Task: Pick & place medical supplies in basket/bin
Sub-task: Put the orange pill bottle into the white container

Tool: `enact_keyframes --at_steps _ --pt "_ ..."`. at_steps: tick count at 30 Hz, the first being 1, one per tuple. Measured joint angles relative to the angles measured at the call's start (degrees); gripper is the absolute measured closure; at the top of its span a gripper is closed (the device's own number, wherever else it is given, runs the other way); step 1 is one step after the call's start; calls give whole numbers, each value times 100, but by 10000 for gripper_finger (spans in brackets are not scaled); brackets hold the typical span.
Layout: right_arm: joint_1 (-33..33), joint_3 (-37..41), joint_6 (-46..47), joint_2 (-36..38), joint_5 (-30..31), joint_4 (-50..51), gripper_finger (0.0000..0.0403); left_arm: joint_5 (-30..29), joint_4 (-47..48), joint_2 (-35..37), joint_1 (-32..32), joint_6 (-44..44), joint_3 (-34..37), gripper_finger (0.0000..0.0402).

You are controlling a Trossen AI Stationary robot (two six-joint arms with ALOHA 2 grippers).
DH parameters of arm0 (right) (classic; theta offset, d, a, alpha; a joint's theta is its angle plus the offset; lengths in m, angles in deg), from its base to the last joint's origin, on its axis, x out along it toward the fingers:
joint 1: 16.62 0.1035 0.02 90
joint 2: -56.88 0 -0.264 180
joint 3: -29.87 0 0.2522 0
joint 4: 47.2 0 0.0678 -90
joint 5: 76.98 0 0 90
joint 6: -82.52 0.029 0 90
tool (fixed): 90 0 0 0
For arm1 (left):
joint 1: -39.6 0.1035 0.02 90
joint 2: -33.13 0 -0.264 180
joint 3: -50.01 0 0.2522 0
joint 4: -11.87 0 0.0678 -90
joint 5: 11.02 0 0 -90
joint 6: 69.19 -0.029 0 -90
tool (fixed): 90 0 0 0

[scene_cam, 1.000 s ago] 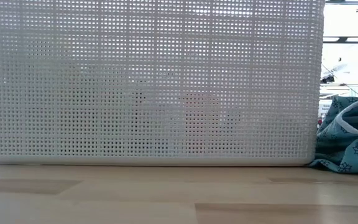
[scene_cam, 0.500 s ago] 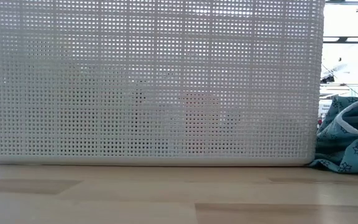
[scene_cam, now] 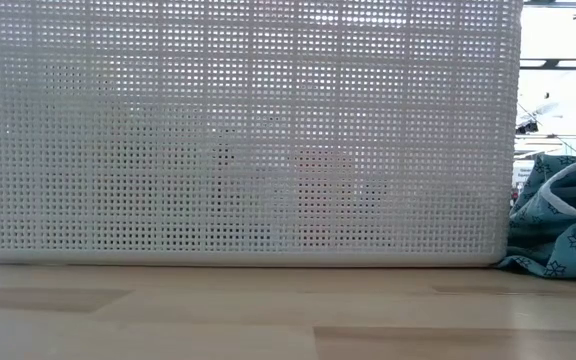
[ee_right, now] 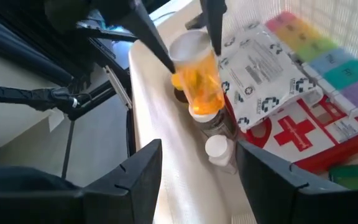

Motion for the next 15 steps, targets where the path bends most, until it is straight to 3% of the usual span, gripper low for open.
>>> enact_keyframes --at_steps 4,11,15 --pt "0 0 321 59 -151 422 208 -178 -88 -320 -193 -3 -2 160" --pt "188 0 1494 468 -772 2138 208 -210 -492 -721 -308 -57 4 151" --pt "590 0 2250 884 -624 2905 208 -219 -645 -918 -334 -254 0 156"
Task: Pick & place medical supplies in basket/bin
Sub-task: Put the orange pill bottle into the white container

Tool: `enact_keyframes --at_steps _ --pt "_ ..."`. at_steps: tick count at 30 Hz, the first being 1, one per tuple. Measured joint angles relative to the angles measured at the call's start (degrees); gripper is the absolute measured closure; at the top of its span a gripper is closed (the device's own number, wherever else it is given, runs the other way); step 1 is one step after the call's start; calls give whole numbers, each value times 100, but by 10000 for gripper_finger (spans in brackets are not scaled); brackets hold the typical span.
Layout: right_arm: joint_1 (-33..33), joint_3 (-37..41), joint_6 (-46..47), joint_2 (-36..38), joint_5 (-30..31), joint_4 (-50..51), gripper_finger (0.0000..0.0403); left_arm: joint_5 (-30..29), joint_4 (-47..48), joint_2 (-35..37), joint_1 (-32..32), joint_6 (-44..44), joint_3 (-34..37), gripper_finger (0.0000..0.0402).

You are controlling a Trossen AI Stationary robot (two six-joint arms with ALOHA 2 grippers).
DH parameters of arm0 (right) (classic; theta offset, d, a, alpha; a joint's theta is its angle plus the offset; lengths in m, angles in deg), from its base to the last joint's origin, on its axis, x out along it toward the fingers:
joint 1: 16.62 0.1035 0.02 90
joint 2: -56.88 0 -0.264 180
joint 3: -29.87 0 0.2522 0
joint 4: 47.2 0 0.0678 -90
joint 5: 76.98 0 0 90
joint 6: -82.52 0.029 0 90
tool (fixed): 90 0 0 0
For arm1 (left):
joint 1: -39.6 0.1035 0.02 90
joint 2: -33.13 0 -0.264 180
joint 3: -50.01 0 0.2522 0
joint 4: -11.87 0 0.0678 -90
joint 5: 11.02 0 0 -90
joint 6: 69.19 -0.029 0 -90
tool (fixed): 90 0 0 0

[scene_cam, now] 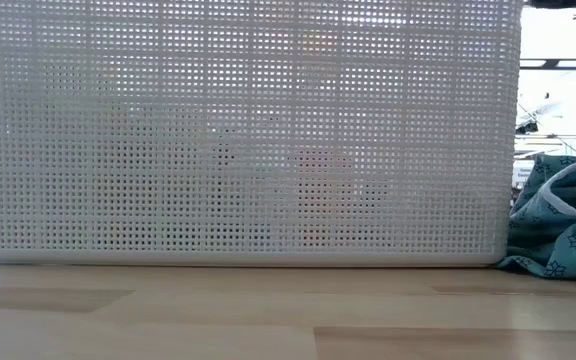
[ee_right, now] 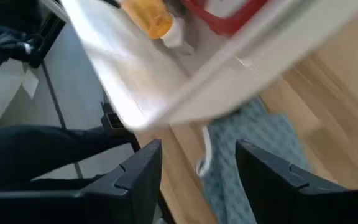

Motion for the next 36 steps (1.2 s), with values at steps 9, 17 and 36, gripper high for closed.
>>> enact_keyframes --at_steps 9,17,36 --pt "854 0 1501 657 1275 565 208 -7 -439 -565 40 -259 -8 148" --pt "821 0 1604 599 1378 521 208 -185 -247 -1147 114 -507 8 159" --pt "789 0 1505 584 1353 650 208 -540 -497 -1445 151 -649 -42 144"
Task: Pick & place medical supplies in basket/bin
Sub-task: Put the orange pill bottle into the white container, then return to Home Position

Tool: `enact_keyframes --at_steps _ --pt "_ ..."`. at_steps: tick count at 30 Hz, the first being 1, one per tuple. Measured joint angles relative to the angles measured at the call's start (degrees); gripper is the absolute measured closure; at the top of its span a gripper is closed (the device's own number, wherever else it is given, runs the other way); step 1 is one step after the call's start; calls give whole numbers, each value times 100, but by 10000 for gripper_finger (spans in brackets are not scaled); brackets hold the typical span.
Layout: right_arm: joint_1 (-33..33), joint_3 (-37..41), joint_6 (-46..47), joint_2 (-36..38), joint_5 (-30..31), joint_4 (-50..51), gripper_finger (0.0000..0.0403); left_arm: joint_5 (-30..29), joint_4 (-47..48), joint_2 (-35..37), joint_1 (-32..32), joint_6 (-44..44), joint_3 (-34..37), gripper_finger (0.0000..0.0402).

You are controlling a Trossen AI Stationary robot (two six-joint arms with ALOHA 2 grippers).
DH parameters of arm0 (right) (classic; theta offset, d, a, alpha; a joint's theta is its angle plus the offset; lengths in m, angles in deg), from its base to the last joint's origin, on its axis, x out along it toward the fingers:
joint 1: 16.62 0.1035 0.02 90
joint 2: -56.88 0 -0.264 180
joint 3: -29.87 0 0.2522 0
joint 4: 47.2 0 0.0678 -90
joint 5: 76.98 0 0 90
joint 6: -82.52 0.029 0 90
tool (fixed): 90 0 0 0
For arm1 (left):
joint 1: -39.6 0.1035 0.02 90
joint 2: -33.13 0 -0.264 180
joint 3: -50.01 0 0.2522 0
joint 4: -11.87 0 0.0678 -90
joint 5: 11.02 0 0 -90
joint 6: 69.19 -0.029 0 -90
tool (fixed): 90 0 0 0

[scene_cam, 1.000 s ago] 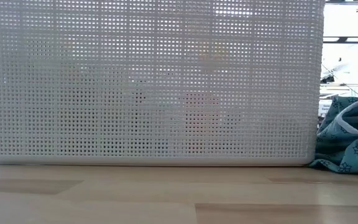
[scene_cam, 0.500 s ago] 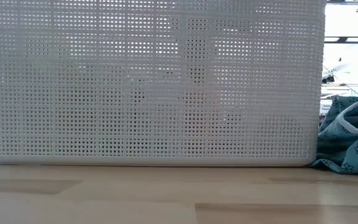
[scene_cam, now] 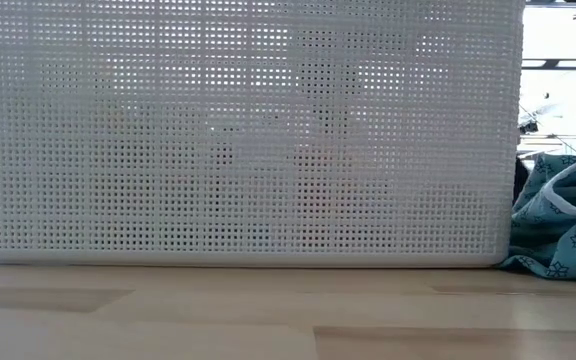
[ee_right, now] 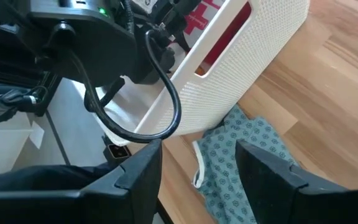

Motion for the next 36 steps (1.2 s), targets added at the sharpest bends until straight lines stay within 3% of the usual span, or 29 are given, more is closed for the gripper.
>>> enact_keyframes --at_steps 12,29,36 --pt "4 0 -202 0 -26 42 208 92 -64 -73 6 31 25 151" --pt "4 0 -224 -1 -44 23 208 450 137 37 8 157 -113 60" --pt "4 0 -223 -1 -51 -7 208 369 237 352 15 179 -83 59"
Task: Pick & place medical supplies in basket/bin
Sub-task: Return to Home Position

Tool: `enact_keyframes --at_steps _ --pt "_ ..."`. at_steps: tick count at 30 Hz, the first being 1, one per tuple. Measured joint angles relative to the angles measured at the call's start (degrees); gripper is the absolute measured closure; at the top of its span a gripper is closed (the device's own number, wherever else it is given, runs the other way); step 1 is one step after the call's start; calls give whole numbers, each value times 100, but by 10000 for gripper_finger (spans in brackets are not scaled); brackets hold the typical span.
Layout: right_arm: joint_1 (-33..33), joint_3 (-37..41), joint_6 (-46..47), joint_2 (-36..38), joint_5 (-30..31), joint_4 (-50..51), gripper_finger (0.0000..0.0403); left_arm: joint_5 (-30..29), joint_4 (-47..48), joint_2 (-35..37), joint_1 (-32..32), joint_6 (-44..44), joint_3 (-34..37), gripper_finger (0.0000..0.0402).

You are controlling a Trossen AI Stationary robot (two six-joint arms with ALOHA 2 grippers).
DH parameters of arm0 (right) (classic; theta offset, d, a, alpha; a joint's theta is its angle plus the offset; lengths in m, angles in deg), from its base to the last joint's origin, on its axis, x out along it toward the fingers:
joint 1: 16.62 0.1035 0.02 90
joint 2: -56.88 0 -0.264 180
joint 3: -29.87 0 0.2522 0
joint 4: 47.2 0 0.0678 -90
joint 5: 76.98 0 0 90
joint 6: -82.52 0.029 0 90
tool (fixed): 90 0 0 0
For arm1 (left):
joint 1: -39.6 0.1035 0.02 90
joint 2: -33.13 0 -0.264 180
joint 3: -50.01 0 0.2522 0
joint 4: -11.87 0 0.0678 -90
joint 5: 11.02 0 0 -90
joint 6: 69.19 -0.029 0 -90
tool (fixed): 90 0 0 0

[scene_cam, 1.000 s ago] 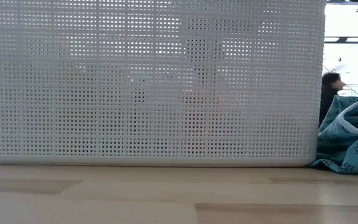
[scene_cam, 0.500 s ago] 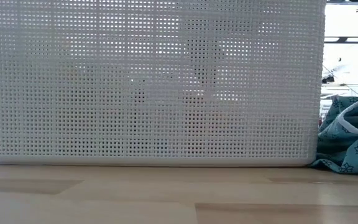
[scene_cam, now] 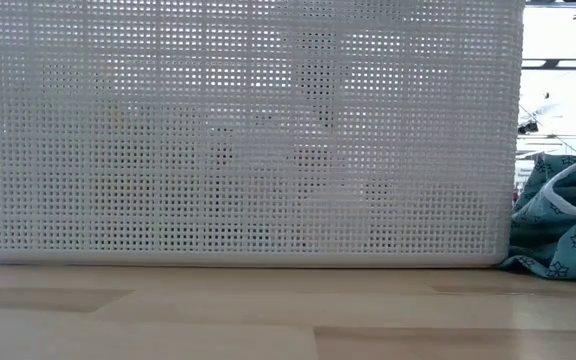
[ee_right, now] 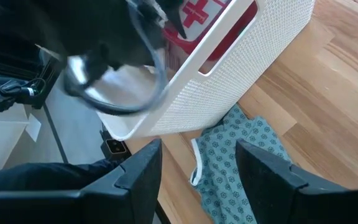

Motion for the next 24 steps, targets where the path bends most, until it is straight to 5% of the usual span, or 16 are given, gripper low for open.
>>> enact_keyframes --at_steps 18,24 --pt "0 -2 -100 1 37 -396 208 -14 -221 1138 -6 362 -26 98" --pt "-3 -4 -804 -22 646 -1074 208 -550 -56 1666 -6 709 -35 117"
